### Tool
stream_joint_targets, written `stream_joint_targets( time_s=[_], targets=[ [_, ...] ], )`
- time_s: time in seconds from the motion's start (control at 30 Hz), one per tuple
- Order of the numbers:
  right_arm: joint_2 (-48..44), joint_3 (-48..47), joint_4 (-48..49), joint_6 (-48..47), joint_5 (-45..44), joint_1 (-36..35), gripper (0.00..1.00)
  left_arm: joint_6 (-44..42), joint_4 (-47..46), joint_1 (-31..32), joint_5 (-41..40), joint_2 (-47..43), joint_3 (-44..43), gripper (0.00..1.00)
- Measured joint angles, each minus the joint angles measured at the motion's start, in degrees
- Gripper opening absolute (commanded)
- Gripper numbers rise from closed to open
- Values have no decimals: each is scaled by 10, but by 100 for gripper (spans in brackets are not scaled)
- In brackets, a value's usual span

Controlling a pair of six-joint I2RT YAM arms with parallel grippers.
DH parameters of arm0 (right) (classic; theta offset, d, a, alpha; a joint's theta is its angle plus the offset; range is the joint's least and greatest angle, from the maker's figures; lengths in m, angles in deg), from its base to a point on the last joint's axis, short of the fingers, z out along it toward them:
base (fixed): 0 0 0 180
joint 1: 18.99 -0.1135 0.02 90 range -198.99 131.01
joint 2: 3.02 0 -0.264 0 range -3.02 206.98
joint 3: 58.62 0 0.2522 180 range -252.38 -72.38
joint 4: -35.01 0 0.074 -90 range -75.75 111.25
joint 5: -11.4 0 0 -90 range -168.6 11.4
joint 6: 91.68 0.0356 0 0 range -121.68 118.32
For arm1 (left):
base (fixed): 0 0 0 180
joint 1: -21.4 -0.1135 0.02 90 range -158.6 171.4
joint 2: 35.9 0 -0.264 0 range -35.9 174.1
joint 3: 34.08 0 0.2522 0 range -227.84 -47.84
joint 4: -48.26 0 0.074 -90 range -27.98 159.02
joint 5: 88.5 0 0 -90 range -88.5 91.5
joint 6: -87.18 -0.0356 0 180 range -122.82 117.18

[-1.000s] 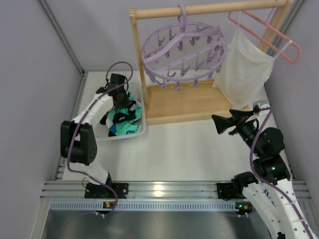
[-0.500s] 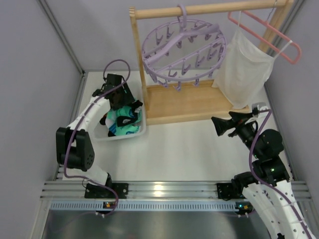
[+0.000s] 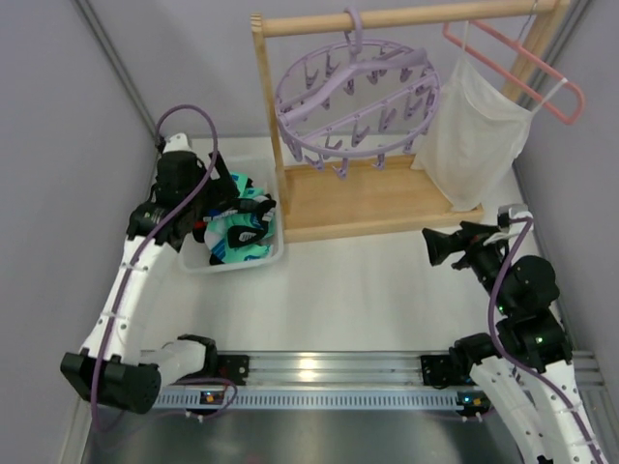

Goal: Remove the socks clipped to the hanger

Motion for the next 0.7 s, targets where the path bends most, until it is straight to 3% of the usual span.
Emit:
stream_joint_targets(
  time_s=[0.4, 0.7],
  targets=[
    [-10, -90, -130, -68, -99, 0, 100, -105, 47, 0, 51, -316, 90, 98],
    [-54, -147, -230, -92, -118, 0, 99, -127, 82, 3, 75, -438, 147, 98]
  ],
)
